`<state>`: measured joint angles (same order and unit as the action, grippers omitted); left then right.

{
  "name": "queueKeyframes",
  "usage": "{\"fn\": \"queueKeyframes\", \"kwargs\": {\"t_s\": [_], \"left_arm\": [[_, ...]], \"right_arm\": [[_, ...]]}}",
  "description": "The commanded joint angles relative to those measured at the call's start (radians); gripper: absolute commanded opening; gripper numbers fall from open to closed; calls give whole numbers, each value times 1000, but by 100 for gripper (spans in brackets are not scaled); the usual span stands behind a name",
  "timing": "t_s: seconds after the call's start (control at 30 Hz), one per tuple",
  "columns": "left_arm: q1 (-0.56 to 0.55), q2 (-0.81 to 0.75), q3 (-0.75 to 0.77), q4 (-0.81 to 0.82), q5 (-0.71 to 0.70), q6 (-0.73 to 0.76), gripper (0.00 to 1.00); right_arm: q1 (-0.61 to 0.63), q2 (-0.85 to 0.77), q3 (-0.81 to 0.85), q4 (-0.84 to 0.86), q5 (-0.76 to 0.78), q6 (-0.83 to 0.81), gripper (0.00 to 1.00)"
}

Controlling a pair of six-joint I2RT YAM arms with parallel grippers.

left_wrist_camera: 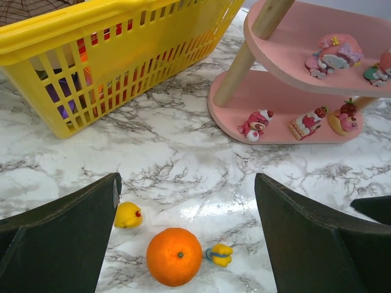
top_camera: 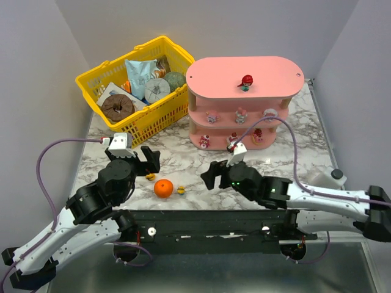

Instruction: Place and organize the plastic toys onto the shelf

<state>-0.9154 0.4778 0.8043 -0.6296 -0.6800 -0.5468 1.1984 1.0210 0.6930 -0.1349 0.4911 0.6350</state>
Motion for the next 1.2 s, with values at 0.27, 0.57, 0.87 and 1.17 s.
{"fn": "queueKeyframes", "kwargs": {"t_s": [0.27,0.57,0.87,1.17], "left_arm": [[9,-1,-5,7,-7,-8,99],[9,7,-7,2,-1,-10,99],[9,-1,-11,-5,5,-21,99],[9,-10,-11,-1,10,-25,99]], "right_arm": [[86,488,158,179,63,408,94],[92,633,223,178,0,433,85],[118,689,255,161,-19,425,76],[118,732,290,92,15,451,65]]}}
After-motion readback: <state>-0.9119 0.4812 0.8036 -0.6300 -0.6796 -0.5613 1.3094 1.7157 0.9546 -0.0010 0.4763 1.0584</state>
